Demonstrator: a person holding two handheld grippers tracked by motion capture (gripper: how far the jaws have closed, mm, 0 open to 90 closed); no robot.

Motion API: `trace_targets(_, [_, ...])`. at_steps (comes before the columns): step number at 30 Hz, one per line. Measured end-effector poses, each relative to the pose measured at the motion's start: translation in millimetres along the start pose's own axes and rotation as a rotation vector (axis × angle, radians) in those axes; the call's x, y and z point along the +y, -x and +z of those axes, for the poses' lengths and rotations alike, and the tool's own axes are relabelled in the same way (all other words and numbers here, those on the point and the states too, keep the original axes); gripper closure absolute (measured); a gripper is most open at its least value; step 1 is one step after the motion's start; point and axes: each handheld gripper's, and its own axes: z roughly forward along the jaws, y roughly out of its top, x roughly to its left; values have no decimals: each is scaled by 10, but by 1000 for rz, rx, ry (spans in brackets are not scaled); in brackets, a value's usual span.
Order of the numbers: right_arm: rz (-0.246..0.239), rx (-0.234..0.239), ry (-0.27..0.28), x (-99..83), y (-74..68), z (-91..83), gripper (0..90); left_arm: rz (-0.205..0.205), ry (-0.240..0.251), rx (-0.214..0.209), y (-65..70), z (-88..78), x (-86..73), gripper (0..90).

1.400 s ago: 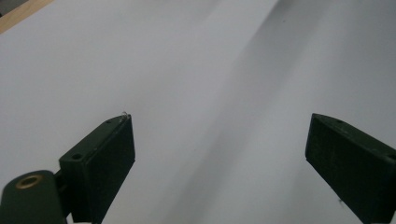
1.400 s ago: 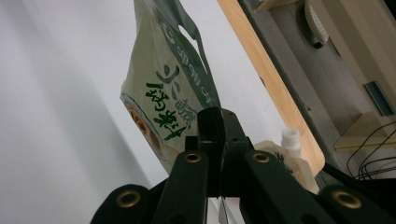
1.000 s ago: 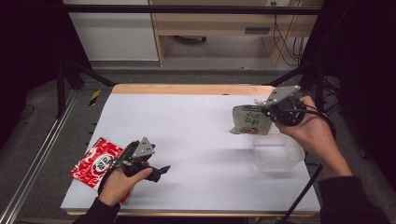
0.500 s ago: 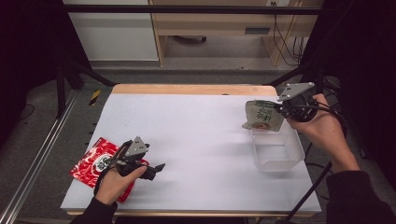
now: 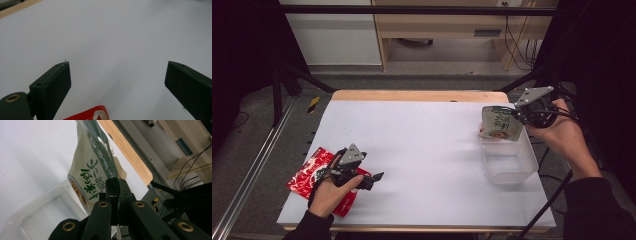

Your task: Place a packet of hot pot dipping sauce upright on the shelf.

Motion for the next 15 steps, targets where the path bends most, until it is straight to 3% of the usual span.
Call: trace_targets(15, [23, 7, -3, -92, 105, 56, 900, -4, 0, -4, -11, 2, -8, 67])
